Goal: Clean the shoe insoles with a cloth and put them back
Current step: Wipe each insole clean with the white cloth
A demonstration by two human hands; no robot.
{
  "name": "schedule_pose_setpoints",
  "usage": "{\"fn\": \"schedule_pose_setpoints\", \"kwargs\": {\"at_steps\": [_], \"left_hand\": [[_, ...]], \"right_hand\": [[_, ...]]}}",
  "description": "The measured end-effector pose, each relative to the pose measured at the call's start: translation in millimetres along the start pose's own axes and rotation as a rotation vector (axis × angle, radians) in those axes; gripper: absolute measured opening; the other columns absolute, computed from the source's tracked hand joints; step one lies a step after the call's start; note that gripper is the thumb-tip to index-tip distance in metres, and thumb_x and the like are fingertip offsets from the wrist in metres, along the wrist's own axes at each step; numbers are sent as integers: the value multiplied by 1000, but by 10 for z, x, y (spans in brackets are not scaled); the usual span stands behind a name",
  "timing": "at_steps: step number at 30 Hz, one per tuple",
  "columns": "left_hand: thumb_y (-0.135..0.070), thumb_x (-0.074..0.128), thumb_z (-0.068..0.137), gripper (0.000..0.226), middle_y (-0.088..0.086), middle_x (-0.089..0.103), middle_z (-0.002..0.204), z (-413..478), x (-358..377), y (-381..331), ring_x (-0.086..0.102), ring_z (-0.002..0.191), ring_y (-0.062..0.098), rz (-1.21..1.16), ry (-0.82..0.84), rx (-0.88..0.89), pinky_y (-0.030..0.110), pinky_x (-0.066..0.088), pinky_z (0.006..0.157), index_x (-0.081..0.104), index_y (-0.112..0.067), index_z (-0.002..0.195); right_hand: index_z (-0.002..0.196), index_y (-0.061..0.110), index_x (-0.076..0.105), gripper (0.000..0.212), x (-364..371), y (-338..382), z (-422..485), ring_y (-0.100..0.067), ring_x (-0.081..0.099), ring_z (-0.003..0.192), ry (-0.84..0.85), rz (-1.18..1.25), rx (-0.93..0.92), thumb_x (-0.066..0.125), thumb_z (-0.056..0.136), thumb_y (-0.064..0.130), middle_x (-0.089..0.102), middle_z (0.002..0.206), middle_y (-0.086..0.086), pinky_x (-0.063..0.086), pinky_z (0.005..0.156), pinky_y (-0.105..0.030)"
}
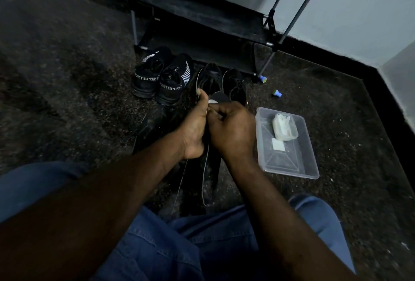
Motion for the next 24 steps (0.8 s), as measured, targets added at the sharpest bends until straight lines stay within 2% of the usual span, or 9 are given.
{"fn": "schedule_pose_setpoints", "kwargs": {"at_steps": [2,4,7,9,11,15,19,21,24], "left_hand": [[-78,14,96,90,-4,64,54,8,-24,0,63,48,6,-2,-10,-1,16,48,49,68,-23,49],[-78,16,97,83,0,67,57,32,-61,-3,65,50,8,-12,-46,15,17,49,49,68,-22,65],[-81,14,95,79,12,77,99,2,-48,-34,74,80,10,5,-58,46,24,55,65,66,-28,123],[-80,14,95,78,4,74,124,-4,-24,-27,70,114,14,48,-50,70,29,55,85,57,-35,141],[-79,16,96,73,-2,73,126,-48,28,-22,67,122,13,61,-45,72,32,54,95,62,-38,136],[-77,18,96,66,-4,77,118,-91,120,0,74,106,12,30,21,12,36,60,90,75,-47,107],[-77,21,96,69,0,76,119,-80,92,-10,74,102,13,48,-36,5,30,61,78,70,-36,123],[-78,20,96,71,-1,77,115,-53,68,11,73,104,11,73,-58,11,29,57,81,72,-33,117],[-79,21,95,75,-1,79,103,-25,66,47,75,94,11,71,-71,-4,27,57,76,74,-27,107]], "right_hand": [[93,29,82,23,-11,16,-85,-18,68,84,-9,32,-25,62,83,37,72,89,3,55,77,-41],[94,29,81,25,-10,26,-130,-19,68,88,-16,27,-40,61,84,39,72,91,2,54,80,-43],[92,27,81,26,-15,23,-69,-25,68,87,-59,-34,-60,60,87,41,72,89,-1,54,79,-47],[94,25,81,26,-41,28,35,-28,68,86,-93,-122,-81,61,87,39,72,89,-3,53,77,-47],[98,26,81,28,-87,46,147,-29,67,90,-99,-205,-79,60,87,41,72,92,-2,50,80,-46],[102,32,80,29,-131,-53,368,-27,67,99,-76,-257,6,58,88,42,75,101,1,49,86,-43],[102,35,80,33,-38,-90,256,-24,67,93,-19,-146,-23,54,84,46,73,95,3,53,83,-46],[103,35,80,35,0,-119,138,-22,66,95,-10,-85,-27,53,84,47,72,96,4,53,85,-47],[103,36,80,33,-40,-159,113,-22,66,97,-34,-90,-30,55,84,47,73,97,5,53,86,-47]]}}
Point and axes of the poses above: each hand's wrist, its own z-axis towards the middle knuckle, its own x-axis out of the palm, y = z × x, the point moved 3 cm from there along z, towards the middle knuckle
